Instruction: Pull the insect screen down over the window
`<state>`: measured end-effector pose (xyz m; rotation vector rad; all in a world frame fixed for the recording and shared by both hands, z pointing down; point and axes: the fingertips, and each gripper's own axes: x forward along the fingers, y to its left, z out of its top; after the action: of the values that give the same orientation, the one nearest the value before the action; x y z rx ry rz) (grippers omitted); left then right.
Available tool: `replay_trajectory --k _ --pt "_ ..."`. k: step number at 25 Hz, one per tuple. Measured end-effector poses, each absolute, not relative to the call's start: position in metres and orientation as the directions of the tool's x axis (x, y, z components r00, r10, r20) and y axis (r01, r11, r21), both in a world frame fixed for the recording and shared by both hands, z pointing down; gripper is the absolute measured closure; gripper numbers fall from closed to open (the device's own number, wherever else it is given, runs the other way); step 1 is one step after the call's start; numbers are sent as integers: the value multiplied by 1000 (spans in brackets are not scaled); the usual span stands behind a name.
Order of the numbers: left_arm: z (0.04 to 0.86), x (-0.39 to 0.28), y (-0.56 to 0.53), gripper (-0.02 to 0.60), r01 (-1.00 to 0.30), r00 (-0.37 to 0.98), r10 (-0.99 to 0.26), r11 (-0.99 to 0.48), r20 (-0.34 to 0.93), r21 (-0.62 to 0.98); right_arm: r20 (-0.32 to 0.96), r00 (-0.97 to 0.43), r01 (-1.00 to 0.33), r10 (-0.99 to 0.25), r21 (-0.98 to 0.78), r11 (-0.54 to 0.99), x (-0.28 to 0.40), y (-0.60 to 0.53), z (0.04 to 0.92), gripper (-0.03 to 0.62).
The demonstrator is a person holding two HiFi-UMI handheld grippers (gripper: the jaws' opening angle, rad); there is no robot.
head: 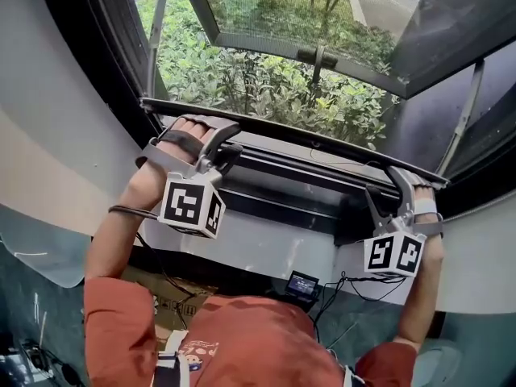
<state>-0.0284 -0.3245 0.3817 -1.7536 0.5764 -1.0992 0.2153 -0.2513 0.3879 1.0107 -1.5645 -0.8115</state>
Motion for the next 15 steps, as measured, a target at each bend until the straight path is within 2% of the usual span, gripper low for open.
replay_trajectory --k 7,15 --pt "391 -26 -324 380 81 488 -760 -450 429 -890 412 -89 -213 -907 881 421 216 -251 395 327" --pt "425 -29 -319 379 142 468 -711 -525 524 -839 471 -102 -235 -876 844 482 216 -248 428 327"
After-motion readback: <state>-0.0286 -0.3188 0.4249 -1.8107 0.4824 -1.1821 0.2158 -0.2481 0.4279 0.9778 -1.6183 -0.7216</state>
